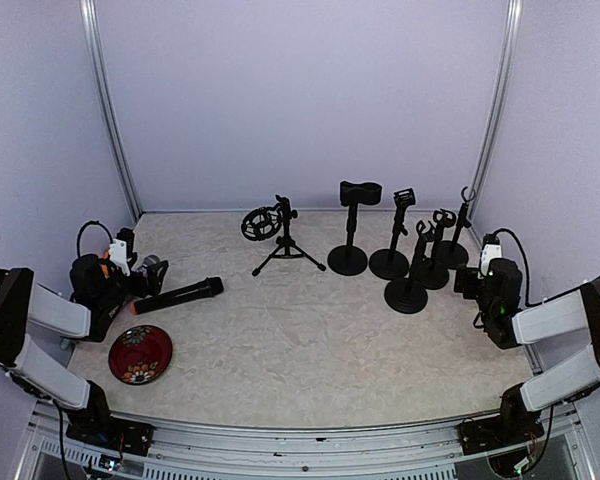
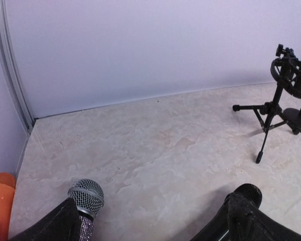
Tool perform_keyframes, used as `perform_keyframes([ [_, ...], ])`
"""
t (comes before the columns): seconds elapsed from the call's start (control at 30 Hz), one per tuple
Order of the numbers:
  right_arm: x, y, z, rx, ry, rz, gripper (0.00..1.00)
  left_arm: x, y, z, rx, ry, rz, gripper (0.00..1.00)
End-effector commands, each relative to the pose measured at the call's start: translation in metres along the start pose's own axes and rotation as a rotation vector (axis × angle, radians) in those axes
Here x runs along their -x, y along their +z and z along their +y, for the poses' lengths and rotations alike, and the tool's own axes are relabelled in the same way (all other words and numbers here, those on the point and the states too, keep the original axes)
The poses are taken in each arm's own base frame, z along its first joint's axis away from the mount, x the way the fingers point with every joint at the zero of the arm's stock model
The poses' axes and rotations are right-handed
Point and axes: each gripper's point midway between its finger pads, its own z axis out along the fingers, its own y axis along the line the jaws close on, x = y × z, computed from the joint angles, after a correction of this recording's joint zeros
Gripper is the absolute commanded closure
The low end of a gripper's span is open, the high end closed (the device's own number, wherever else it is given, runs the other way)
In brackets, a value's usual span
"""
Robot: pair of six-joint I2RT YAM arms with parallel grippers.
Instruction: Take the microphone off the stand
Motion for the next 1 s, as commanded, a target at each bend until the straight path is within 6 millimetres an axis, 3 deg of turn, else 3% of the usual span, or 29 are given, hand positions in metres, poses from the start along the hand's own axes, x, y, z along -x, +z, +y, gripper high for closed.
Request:
perform_keyframes([
  [0.0,0.023,0.008,0.000,0.073,0.052,-0.120,0.00,0.015,0.004,0.002,0.005,-0.007,-0.102,0.01],
  [0.1,0.025,0.021,-0.004,0.077,0.048,-0.123,0.00,0.012,0.005,0.006,0.019,-0.020,-0.095,0.01],
  [0.3,0.022,0.024,-0.001,0.113,0.054,-0.161,0.00,0.015,-0.020,0.010,0.111,-0.023,-0.203,0.01],
  [0.43,0.021,0.005,0.024,0.277,-0.021,-0.245,0.00,0.011,-0.012,0.008,0.121,-0.002,-0.166,0.01],
  [0.47,0.025,-0.002,0.022,0.260,-0.024,-0.286,0.00,0.010,-0.007,0.008,0.120,-0.006,-0.147,0.01],
  [0.6,0.019,0.007,0.015,0.214,0.003,-0.228,0.00,0.010,-0.007,0.009,0.115,-0.012,-0.150,0.01],
  [0.97,0.020,0.005,0.013,0.202,0.004,-0.239,0.00,0.010,-0.006,0.009,0.113,-0.012,-0.151,0.01],
])
